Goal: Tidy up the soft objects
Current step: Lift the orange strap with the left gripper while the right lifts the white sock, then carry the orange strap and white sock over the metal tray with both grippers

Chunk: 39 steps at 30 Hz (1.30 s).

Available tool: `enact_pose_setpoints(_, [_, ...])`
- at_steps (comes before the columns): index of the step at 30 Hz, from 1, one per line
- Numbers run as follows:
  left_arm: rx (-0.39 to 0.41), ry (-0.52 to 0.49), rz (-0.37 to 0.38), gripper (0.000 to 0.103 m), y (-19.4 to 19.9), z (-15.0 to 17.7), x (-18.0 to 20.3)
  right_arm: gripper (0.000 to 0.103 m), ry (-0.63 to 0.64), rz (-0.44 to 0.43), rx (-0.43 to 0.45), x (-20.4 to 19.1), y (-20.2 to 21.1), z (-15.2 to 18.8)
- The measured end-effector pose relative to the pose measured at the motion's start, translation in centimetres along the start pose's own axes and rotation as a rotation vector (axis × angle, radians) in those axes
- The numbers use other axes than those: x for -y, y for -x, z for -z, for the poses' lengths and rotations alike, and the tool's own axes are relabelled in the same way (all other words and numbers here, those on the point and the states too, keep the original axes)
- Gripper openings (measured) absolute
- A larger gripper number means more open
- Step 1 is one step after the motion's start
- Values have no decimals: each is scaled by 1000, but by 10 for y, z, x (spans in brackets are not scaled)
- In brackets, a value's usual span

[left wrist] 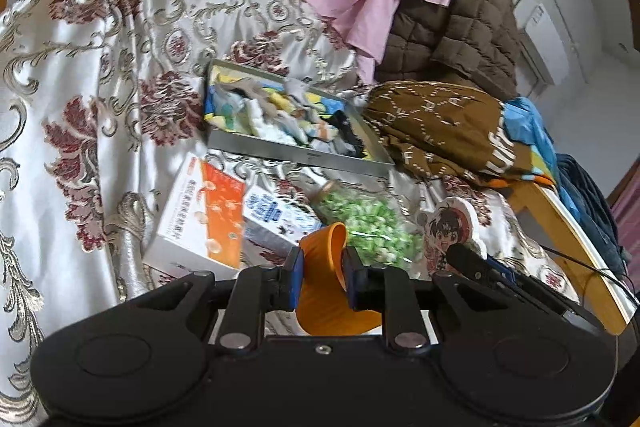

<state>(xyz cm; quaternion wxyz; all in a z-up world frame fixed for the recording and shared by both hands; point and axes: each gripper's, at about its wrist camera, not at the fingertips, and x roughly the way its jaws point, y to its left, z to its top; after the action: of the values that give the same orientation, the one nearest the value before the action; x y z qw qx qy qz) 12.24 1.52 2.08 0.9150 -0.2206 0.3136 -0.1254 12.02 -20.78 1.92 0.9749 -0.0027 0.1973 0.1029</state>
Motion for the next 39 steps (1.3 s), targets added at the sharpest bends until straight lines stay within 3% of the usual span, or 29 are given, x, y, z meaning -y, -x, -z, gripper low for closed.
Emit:
enact_pose_setpoints(10, [22, -27, 46, 22, -7, -30, 25, 13, -24, 6, 67, 11, 28, -2])
enact_pose_setpoints(18, [43, -74, 54, 22, -62, -90, 37, 13, 4, 15, 101, 28, 9, -32])
enact_pose_setpoints(28, [63, -129, 85, 22, -199, -176, 41, 14, 115, 18, 73, 68, -111, -96])
enact_pose_setpoints(33, [47, -99, 65, 22, -282, -218, 40, 14, 116, 30, 39, 98, -193, -125])
enact_pose_setpoints(39, [-7, -70, -1, 22, -355, -246, 34, 14, 124, 47, -66, 117, -283, -148])
